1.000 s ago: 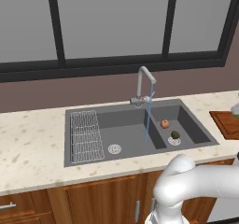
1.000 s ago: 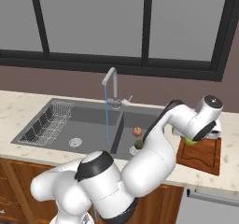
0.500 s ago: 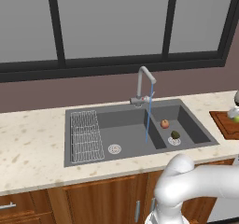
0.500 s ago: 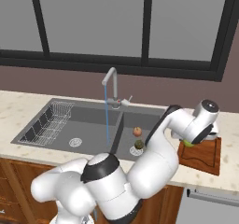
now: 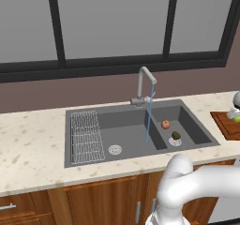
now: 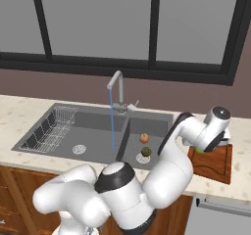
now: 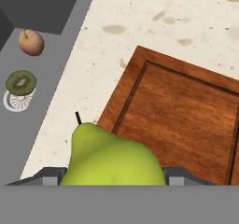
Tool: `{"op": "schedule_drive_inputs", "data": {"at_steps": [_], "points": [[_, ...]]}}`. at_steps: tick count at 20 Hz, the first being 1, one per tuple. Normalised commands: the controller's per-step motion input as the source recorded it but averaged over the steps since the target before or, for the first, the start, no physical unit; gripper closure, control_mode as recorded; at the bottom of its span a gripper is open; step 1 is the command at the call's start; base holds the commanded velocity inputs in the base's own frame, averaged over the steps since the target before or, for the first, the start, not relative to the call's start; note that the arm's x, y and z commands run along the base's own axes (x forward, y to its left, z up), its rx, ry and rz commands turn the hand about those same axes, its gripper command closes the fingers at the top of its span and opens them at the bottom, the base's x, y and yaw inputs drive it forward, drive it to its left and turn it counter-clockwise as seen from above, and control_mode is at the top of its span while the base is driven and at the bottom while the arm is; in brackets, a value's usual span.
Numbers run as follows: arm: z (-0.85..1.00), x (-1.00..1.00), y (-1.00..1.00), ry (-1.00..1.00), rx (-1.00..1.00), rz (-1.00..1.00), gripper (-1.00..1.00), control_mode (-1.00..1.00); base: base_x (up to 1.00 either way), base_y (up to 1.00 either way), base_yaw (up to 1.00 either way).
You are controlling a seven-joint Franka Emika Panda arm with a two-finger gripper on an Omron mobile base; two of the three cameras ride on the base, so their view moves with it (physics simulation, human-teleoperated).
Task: Pick the peach, pear, kiwi from the sink and place them on the cutting board to airdry. Then turn off the sink faucet.
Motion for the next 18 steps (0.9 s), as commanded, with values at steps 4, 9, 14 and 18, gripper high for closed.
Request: {"op": "schedule_drive_inputs", "data": {"at_steps": [4,9,14,18], "points": [[-0.13,0.15,-0.16,0.00,-0.01,0.00,1.00,-1.00,0.00,0.00,0.00],[-0.15,0.14,-0.16,0.00,0.00,-0.08,1.00,-1.00,0.00,0.00,0.00],[-0.20,0.13,-0.14,0.01,0.00,-0.10,1.00,-1.00,0.00,0.00,0.00],[-0.19,0.10,-0.07,0.02,0.00,-0.14,1.00,-1.00,0.00,0.00,0.00]]}}
